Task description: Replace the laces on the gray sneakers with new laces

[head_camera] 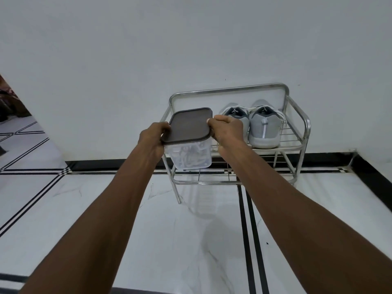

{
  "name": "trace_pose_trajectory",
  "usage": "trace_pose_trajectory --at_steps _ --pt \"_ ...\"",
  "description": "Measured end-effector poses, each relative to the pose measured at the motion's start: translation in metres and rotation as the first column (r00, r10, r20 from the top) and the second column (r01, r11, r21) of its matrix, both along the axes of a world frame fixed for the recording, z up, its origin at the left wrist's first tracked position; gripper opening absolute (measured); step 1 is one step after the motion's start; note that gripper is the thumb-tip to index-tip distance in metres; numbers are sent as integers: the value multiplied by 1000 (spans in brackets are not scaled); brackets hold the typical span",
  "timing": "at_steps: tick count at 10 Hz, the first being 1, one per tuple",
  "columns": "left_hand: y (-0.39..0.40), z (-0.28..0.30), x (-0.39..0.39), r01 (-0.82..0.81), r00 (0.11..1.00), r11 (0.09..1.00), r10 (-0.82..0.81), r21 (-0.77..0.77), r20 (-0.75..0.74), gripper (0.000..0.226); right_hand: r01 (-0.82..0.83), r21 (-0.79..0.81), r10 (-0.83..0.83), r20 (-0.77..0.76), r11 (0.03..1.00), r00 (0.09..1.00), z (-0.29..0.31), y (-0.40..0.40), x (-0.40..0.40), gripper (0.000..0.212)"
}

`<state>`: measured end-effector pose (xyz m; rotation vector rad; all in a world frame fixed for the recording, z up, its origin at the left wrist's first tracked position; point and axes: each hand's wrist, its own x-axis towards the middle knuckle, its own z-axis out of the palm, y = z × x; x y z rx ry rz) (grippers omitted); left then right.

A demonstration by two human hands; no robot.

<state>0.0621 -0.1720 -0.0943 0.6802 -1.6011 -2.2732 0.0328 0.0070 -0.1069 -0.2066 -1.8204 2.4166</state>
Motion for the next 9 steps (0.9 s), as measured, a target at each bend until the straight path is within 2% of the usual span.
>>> trace_pose_trajectory --at_steps 1,2,3,4,5,6,7,9 --pt "1 -6 -16 4 1000 1000 -5 -27 -24 24 45 47 -44 -20 998 999 -8 -3 -19 12" --pt "-1 -10 -34 -35 999 996 34 -81 -17 16 -17 126 25 -62 992 998 -10 -3 -27 3" --pt "-3 -12 -46 -43 999 990 43 -137 -5 11 -234 177 257 -119 956 959 -9 5 -21 37" --pt "-4 -15 -56 -20 1000 981 17 -191 -20 8 -375 332 441 -151 865 885 -19 17 -22 79" --pt "0 -15 -63 5 999 957 -17 -290 -37 14 -294 469 429 -212 833 878 -22 20 -29 77" --pt "1 -10 -66 45 999 867 -49 -496 6 21 -186 593 386 -230 784 893 -16 16 -38 66" --pt "4 3 -67 133 991 700 -91 -702 96 26 -107 688 338 -210 718 917 -12 14 -47 53" --pt "21 61 -46 122 993 496 -55 -859 109 35 -47 764 262 -162 643 951 23 9 -46 46"
